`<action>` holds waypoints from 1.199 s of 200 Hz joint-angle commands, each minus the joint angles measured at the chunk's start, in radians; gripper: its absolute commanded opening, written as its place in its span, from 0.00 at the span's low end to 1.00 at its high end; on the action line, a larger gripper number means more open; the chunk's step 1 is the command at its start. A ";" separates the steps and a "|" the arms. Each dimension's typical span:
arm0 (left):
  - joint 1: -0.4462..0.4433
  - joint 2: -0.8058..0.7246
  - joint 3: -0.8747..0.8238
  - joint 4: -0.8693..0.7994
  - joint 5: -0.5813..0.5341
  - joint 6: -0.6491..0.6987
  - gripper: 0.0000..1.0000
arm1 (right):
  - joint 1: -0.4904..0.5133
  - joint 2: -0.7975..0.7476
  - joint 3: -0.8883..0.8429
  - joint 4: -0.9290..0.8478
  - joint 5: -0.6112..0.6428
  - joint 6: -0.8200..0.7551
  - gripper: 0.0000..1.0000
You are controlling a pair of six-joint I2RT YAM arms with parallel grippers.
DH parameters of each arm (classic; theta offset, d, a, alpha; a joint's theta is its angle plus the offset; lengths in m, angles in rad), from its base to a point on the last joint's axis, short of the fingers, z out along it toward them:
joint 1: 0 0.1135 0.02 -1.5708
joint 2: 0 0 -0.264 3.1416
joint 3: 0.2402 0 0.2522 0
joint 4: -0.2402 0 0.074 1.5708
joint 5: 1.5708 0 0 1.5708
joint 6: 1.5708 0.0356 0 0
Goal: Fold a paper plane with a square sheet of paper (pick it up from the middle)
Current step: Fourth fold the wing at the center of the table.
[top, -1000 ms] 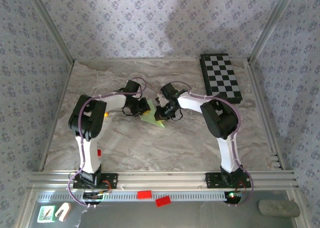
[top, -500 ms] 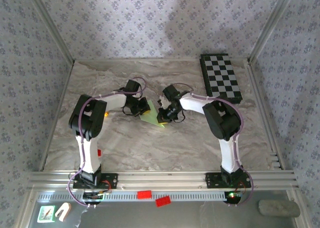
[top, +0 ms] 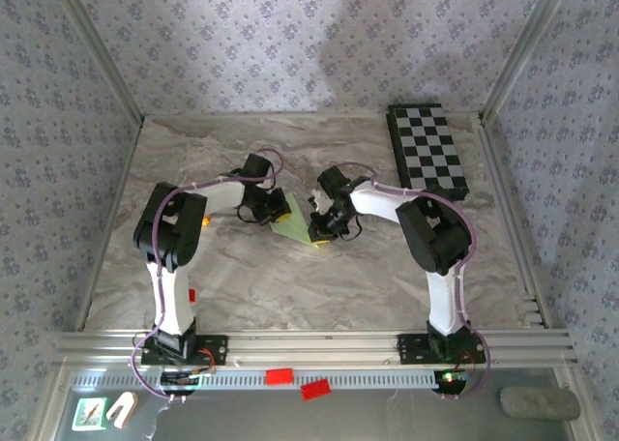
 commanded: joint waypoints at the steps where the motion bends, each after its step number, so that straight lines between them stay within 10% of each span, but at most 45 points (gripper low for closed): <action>1: -0.001 0.093 -0.042 -0.118 -0.136 0.004 0.09 | -0.004 0.006 -0.033 -0.090 0.038 -0.017 0.08; 240: -0.001 0.090 -0.042 -0.116 -0.123 0.010 0.09 | -0.007 -0.082 -0.177 -0.051 0.069 0.022 0.08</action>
